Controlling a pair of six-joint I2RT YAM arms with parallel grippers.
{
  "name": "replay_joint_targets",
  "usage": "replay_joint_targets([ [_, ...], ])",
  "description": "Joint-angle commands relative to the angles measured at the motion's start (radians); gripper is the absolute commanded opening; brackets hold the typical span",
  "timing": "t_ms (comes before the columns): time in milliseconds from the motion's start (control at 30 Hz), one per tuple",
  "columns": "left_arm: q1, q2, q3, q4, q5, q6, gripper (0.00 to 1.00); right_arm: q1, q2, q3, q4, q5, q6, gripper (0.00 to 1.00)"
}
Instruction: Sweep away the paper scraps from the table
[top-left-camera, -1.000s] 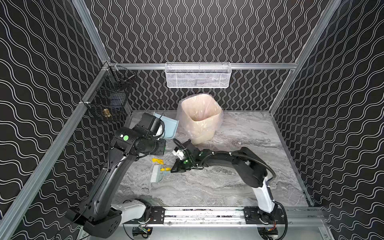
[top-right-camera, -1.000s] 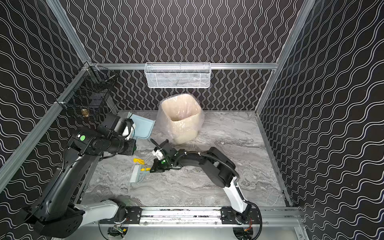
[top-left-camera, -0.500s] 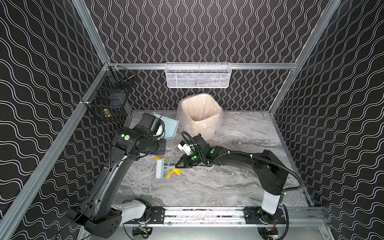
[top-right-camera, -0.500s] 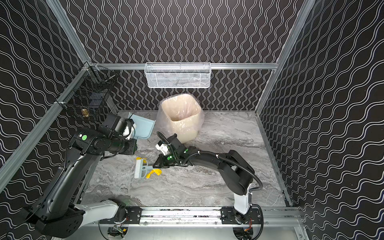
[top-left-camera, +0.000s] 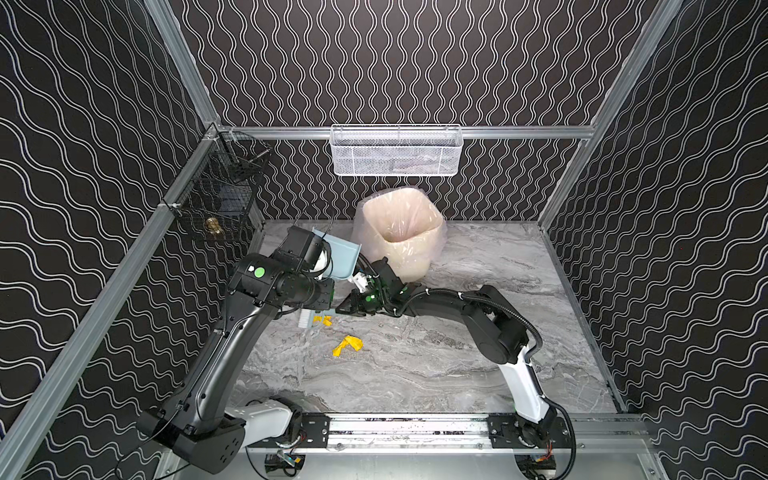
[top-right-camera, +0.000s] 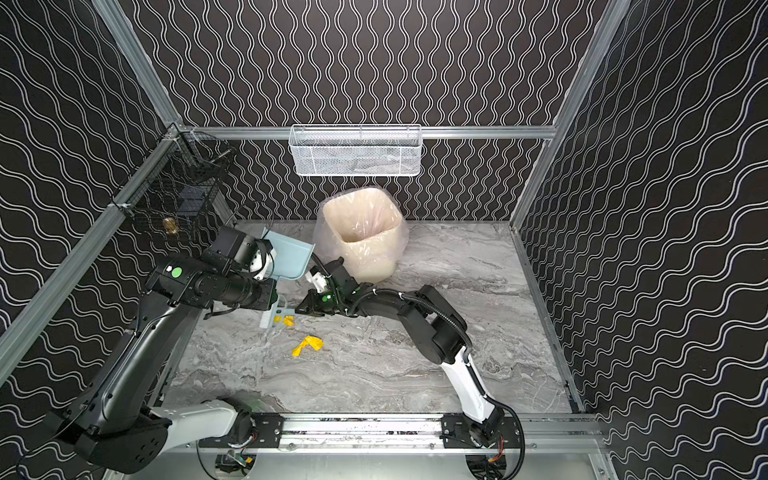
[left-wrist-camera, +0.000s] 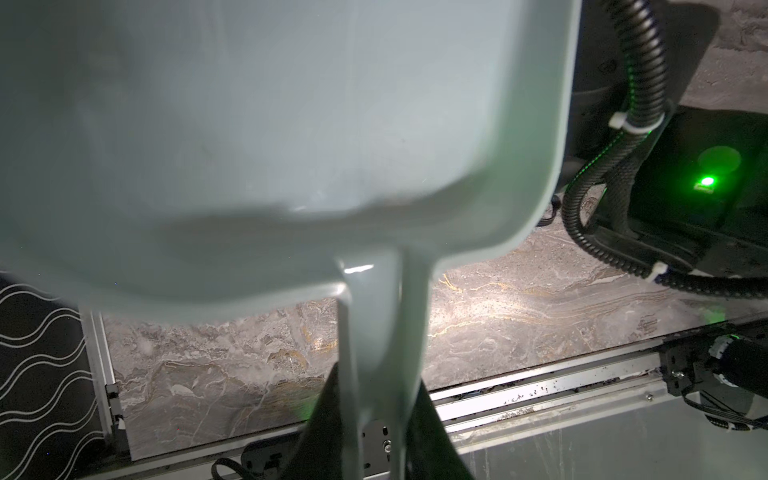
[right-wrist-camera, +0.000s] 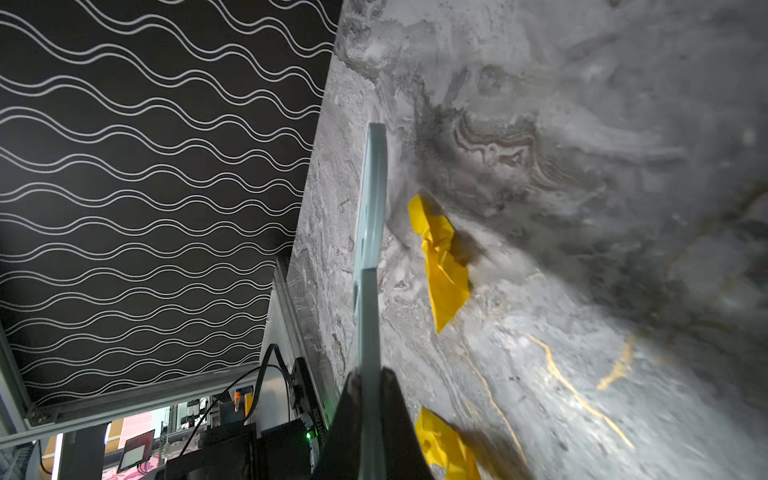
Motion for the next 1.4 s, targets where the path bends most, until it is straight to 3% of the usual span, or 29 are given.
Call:
replay_joint_targets([
  [0, 0.002, 0.0, -0.02, 0.016, 0.02, 0.022, 0.0, -0.009, -0.04, -0.038, -0.121, -0.009, -0.042, 0.0],
  [300, 0.003, -0.017, -0.092, 0.022, 0.111, 0.03, 0.0, -0.045, -0.266, -0.267, -0.429, 0.001, -0.199, 0.0],
  [633, 0.001, -0.05, -0.203, 0.023, 0.284, 0.035, 0.0, -0.149, -0.505, -0.441, -0.749, 0.13, -0.36, 0.0],
  [867, -0.041, -0.056, -0.289, 0.02, 0.391, 0.051, 0.0, -0.21, -0.592, -0.442, -0.912, 0.227, -0.418, 0.0],
  [1133, -0.234, -0.005, -0.348, 0.026, 0.386, 0.026, 0.0, -0.26, -0.686, -0.387, -1.057, 0.29, -0.449, 0.0],
  [1367, -0.319, 0.008, -0.406, 0.064, 0.408, -0.002, 0.0, -0.286, -0.74, -0.244, -1.182, 0.301, -0.444, 0.0],
])
